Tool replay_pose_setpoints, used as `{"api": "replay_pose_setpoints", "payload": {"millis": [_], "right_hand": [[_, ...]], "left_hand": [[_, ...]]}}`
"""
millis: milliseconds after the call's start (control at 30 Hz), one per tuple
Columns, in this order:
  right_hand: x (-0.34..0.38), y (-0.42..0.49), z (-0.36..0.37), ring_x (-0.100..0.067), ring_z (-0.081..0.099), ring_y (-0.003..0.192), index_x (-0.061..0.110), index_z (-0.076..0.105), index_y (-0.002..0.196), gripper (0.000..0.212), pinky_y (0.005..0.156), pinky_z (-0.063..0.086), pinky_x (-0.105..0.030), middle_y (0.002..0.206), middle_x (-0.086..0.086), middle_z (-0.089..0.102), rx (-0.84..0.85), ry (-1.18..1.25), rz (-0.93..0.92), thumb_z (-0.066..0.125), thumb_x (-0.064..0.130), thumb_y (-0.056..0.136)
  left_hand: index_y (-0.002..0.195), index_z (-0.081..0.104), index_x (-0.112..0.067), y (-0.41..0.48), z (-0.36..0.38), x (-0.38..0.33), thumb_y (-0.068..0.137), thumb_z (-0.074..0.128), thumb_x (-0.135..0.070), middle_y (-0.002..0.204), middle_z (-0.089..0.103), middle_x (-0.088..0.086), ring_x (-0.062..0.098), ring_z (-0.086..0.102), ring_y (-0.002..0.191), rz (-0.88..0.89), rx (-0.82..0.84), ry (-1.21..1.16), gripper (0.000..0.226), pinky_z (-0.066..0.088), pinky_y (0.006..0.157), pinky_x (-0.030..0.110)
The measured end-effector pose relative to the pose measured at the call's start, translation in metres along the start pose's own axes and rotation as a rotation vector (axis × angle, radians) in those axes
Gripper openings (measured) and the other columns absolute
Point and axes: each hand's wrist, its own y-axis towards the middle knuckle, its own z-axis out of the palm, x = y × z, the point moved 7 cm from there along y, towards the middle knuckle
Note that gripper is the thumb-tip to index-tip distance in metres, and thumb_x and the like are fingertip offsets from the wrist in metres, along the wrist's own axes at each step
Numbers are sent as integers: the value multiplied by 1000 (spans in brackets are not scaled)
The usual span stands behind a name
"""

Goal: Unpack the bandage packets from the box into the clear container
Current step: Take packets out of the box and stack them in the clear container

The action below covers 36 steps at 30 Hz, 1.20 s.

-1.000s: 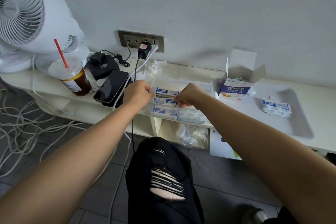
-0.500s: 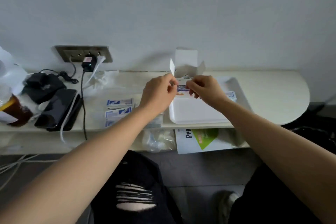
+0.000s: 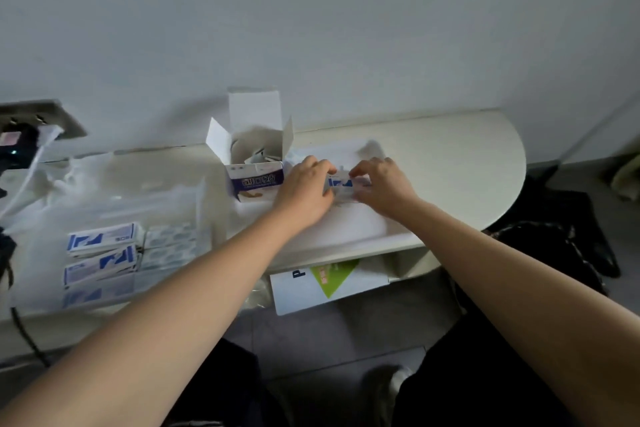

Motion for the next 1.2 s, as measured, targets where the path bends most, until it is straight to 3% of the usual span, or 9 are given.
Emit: {"api": "replay_pose_setpoints", "payload": {"millis": [100, 267, 467, 567, 767, 867, 1000, 1067, 1200], "right_hand": [[-1, 1, 3, -23, 45, 109, 17, 60, 115, 42, 86, 43, -33, 113, -6, 54, -3, -11, -30, 75, 26, 77], [-2, 1, 3, -22, 46, 109, 17, 68, 103, 29, 85, 40, -29, 109, -5, 54, -24, 30, -44, 76, 25, 76], [-1, -4, -2, -21, 47, 100, 15, 72, 87, 13, 80, 38, -25, 100, -5, 57, -140, 177, -94, 75, 24, 78], [0, -6, -3, -23, 48, 99, 18, 73, 87, 8, 83, 42, -32, 100, -4, 60, -181, 162, -86, 72, 22, 81], [11, 2, 2, -23, 54, 102, 19, 72, 95, 13, 78, 43, -30, 102, -4, 66, -111, 137, -48, 62, 22, 87], [13, 5, -3, -21, 58, 97, 18, 72, 93, 16, 76, 45, -27, 101, -2, 69, -91, 152, -27, 60, 18, 83], [8, 4, -7, -20, 59, 80, 15, 69, 82, 11, 66, 48, -30, 83, -3, 66, -34, 113, 62, 61, 23, 81], [4, 2, -2, -21, 58, 78, 14, 70, 87, 14, 64, 46, -29, 82, -4, 65, 31, 58, 85, 61, 23, 82], [0, -2, 4, -21, 61, 83, 16, 74, 94, 17, 70, 49, -29, 89, -2, 67, 59, 84, 56, 61, 14, 83]], "left_hand": [[129, 53, -20, 8, 13, 0, 86, 63, -23, 124, 48, 7, 25, 50, 113, -38, 21, 35, 44, 42, 97, 41], [113, 63, -19, 7, 18, 4, 82, 64, -16, 112, 50, 7, 25, 51, 104, -77, -34, 11, 30, 41, 76, 31], [96, 70, -19, -2, 20, 14, 86, 64, -21, 106, 55, 4, 24, 58, 90, -158, -160, -167, 12, 50, 76, 35], [103, 67, -18, -7, 20, 17, 86, 60, -15, 109, 55, 3, 24, 58, 90, -162, -228, -209, 18, 49, 76, 35], [117, 63, -15, 5, 14, 7, 82, 47, 10, 122, 60, 7, 29, 54, 110, -72, -203, -152, 46, 43, 97, 43], [121, 63, -14, 7, 20, 4, 85, 44, 8, 122, 62, 8, 28, 52, 113, -59, -166, -101, 46, 42, 97, 39], [120, 65, -14, 13, 21, 1, 84, 43, 10, 123, 62, 7, 26, 51, 114, -38, -178, -94, 49, 41, 97, 37], [121, 64, -16, 15, 20, 5, 84, 46, 10, 123, 61, 5, 26, 50, 114, -41, -186, -81, 49, 41, 96, 36], [127, 60, -19, 13, 26, 8, 92, 55, -10, 120, 58, 6, 27, 47, 112, -63, -107, -1, 36, 41, 92, 37]]}}
